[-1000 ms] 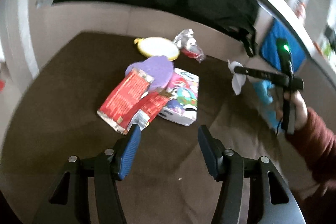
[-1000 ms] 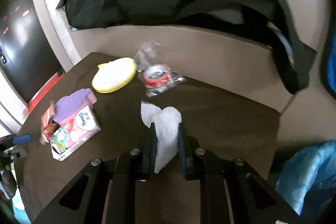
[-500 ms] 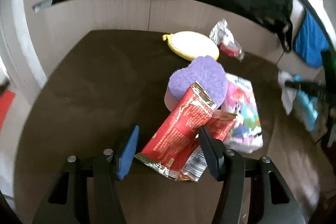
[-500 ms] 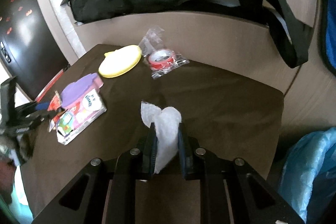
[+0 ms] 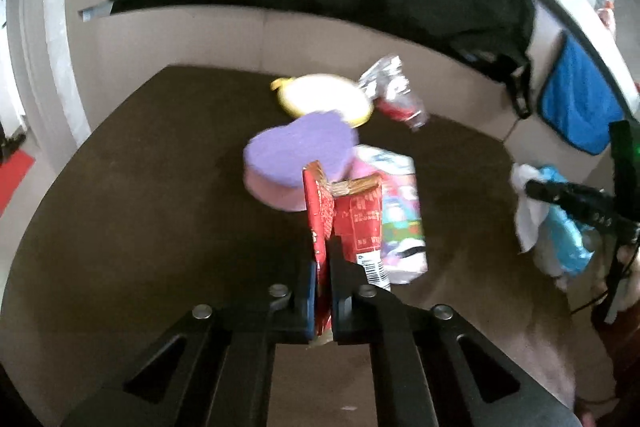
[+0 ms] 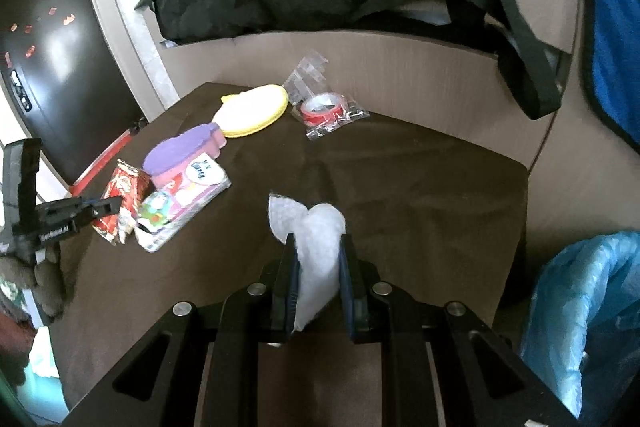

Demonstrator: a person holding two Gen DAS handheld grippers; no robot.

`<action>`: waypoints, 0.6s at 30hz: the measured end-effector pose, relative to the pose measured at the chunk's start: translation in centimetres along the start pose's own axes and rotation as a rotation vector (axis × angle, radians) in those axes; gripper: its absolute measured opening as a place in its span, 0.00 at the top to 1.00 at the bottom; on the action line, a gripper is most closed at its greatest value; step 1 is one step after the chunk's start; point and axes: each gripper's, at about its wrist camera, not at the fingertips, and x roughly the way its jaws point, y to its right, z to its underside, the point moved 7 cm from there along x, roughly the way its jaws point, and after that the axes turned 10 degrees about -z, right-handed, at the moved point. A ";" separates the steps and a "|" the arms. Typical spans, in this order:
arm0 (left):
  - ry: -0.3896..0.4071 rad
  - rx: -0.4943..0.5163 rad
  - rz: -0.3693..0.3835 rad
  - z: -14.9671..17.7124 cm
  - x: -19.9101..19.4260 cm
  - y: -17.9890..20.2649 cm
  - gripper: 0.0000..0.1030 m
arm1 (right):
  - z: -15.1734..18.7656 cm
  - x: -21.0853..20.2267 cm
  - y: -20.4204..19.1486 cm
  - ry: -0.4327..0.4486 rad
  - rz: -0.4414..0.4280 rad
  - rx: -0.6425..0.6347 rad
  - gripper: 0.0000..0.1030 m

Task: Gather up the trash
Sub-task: 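Carry the red packets and white tissue over the bin with both tools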

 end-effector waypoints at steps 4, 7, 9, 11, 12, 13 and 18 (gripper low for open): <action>0.072 0.058 0.000 -1.2 -2.4 3.8 0.96 | 0.3 -1.6 -0.6 0.028 -0.012 -0.005 0.84; 0.091 0.084 0.030 -1.8 -3.1 7.3 0.96 | 0.4 -2.7 -1.2 0.052 -0.017 -0.016 0.84; 0.108 0.084 0.039 -2.3 -3.5 9.3 0.96 | 0.5 -3.4 -1.5 0.066 -0.017 -0.022 0.84; 0.142 0.076 0.043 -3.0 -4.0 11.4 0.96 | 0.7 -4.6 -1.4 0.090 -0.012 -0.028 0.84; 0.155 0.071 0.045 -3.2 -4.3 12.2 0.96 | 0.8 -5.5 -1.3 0.104 -0.008 -0.031 0.84; 0.170 0.067 0.056 -3.6 -4.6 13.2 0.96 | 0.9 -6.4 -1.1 0.115 0.000 -0.036 0.84; 0.241 0.111 0.083 -4.8 -6.1 19.6 0.96 | 1.5 -11.5 1.1 0.190 0.088 -0.047 0.84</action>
